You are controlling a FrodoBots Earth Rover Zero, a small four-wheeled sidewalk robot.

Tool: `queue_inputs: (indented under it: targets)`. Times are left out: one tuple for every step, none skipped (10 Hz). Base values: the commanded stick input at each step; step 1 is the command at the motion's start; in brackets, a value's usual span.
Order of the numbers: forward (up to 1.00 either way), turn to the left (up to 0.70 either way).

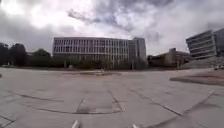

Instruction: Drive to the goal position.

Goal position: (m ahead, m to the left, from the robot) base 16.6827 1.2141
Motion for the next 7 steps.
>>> queue_inputs:
  targets:
    - [1.00, 0.00]
    - [1.00, 0.00]
    - [1.00, 0.00]
    - [1.00, 0.00]
    - [1.00, 0.00]
    - [1.00, 0.00]
    - [1.00, 0.00]
